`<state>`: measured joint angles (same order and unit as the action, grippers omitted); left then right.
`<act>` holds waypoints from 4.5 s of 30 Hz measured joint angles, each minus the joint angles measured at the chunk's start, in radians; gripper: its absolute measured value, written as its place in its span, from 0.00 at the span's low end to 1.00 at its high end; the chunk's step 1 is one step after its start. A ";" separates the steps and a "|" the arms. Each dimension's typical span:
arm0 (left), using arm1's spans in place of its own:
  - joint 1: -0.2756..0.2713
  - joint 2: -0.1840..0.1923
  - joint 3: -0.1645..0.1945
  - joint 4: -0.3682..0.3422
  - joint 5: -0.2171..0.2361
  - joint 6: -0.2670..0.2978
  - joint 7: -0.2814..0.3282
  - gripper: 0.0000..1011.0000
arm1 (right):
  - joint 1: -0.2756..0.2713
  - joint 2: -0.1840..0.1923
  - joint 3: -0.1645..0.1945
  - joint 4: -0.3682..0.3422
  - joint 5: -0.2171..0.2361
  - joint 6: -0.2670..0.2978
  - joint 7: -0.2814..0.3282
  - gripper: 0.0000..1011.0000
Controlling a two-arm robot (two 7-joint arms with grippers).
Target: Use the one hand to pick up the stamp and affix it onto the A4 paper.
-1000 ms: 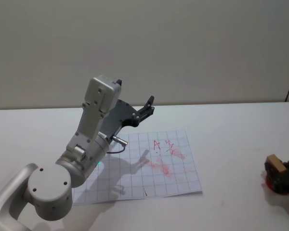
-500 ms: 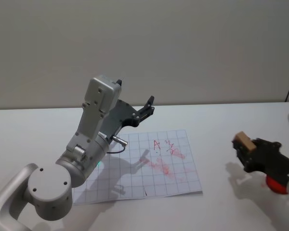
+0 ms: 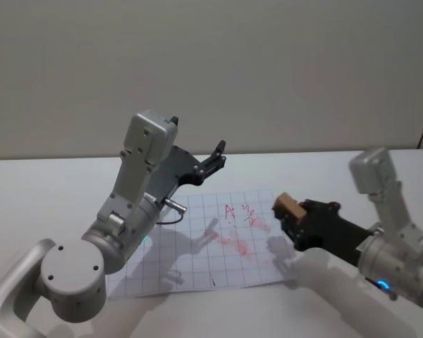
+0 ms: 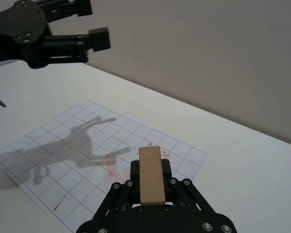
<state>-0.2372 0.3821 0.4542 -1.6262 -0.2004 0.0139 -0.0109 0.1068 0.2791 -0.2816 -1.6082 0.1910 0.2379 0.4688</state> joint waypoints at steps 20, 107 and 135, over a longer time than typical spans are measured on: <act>0.000 0.000 0.000 0.000 0.000 0.000 0.000 0.99 | 0.098 -0.082 -0.095 0.137 -0.235 0.081 0.091 0.22; 0.000 0.000 0.000 0.000 0.000 0.000 0.000 0.99 | -0.300 0.302 0.249 -0.265 0.176 0.242 -0.300 0.22; 0.000 0.000 0.000 0.000 0.000 0.000 0.000 0.99 | -0.247 0.278 0.196 -0.203 0.079 0.289 -0.227 0.22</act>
<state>-0.2372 0.3821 0.4542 -1.6262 -0.2004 0.0138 -0.0109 -0.1402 0.5571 -0.0853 -1.8111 0.2700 0.5274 0.2422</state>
